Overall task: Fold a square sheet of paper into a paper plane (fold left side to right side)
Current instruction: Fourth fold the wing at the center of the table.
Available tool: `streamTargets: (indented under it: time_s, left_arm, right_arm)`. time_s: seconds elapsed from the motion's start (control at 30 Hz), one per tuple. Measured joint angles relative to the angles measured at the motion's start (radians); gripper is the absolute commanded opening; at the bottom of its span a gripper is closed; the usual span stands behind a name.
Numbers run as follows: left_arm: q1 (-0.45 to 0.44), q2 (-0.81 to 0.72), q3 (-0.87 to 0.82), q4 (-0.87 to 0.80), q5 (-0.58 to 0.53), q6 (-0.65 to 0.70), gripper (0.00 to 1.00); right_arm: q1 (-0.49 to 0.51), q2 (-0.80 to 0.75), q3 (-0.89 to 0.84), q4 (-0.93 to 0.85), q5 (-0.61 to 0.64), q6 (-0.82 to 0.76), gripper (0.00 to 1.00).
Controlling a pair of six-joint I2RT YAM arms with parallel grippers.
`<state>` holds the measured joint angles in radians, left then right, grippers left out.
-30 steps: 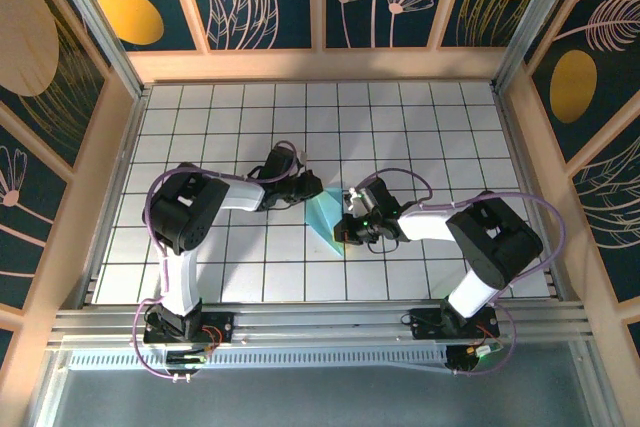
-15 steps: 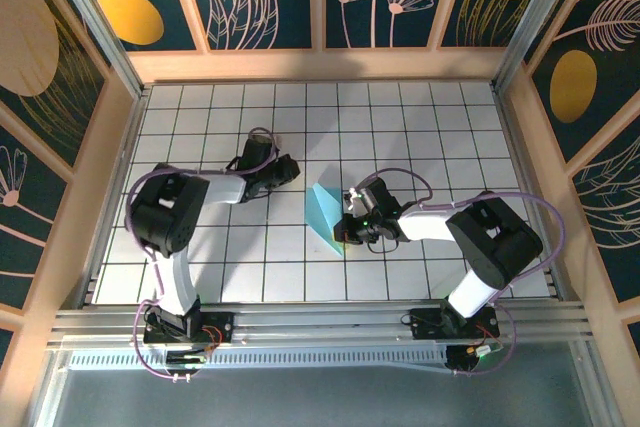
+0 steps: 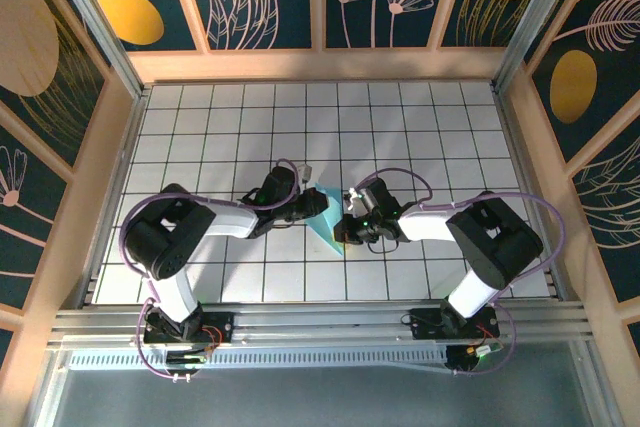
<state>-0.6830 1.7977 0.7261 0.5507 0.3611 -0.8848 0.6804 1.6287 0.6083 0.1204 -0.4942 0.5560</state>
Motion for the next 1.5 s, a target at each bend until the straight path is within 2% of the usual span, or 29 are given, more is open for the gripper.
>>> streamTargets:
  time_s: [0.37, 0.77, 1.0, 1.5]
  left_arm:
    - [0.000, 0.111, 0.075, -0.053, -0.032, 0.019, 0.03]
    - [0.000, 0.117, 0.076, -0.040, -0.033, 0.011, 0.00]
    - [0.000, 0.117, 0.069, -0.027, -0.034, 0.000, 0.00]
    - [0.000, 0.117, 0.069, -0.026, -0.036, -0.004, 0.00]
  right_arm:
    - [0.000, -0.003, 0.001, -0.001, 0.000, -0.001, 0.00]
    - [-0.002, -0.084, 0.005, -0.098, -0.002, -0.006, 0.00]
    - [-0.011, -0.115, 0.007, -0.050, -0.006, 0.008, 0.00]
    - [-0.005, 0.047, 0.094, 0.064, 0.024, 0.027, 0.00]
